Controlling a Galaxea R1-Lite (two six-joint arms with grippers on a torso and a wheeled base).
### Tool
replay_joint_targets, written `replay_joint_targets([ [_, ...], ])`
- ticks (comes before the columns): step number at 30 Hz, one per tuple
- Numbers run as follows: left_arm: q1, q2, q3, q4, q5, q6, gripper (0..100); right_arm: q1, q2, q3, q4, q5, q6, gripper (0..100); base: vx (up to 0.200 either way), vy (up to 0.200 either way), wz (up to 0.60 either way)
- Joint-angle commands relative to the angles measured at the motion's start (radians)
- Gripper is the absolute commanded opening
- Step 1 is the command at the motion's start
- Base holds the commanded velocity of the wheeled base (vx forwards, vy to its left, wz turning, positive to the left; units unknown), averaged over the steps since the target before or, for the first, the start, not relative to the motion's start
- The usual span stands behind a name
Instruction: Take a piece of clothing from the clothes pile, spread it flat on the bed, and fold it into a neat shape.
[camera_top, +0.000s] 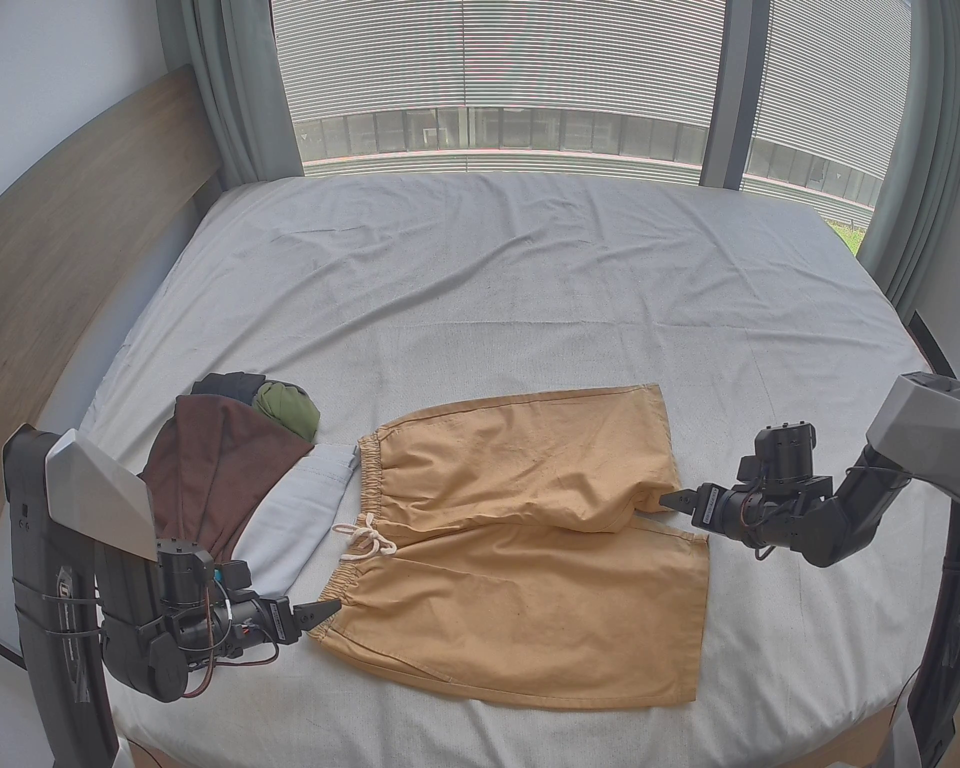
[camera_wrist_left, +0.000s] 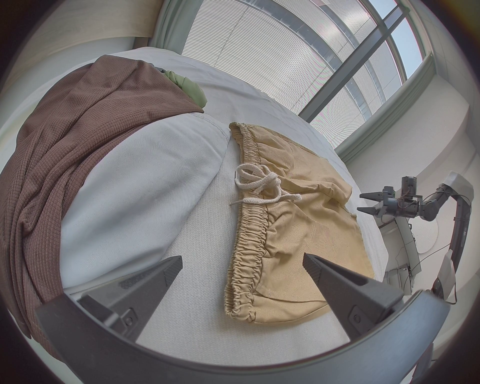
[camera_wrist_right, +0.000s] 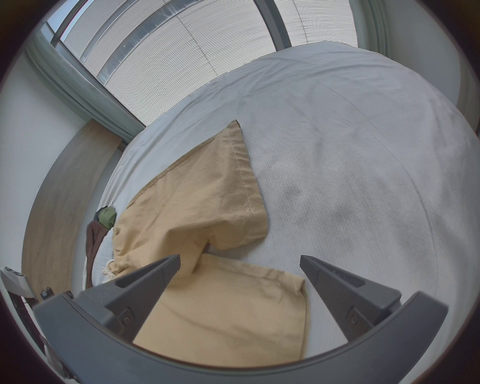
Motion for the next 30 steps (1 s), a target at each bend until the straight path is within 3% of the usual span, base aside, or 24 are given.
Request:
replay_joint_targets([
  [1, 0.000, 0.000, -0.003, -0.001, 0.000, -0.001, 100, -0.010, 0.131, -0.088, -0.003, 0.002, -0.039, 100, 0.000, 0.000, 0.00],
  [20, 0.000, 0.006, -0.003, 0.000, 0.000, -0.001, 100, -0.006, 0.180, -0.168, -0.037, 0.000, -0.073, 100, 0.000, 0.000, 0.00],
  [21, 0.000, 0.006, -0.003, 0.000, 0.000, -0.001, 100, -0.006, 0.180, -0.167, -0.037, 0.000, -0.077, 0, 0.000, 0.000, 0.00],
  [30, 0.000, 0.008, -0.005, 0.000, 0.000, -0.001, 100, -0.001, 0.177, -0.167, -0.041, 0.000, -0.085, 0, 0.000, 0.000, 0.00],
])
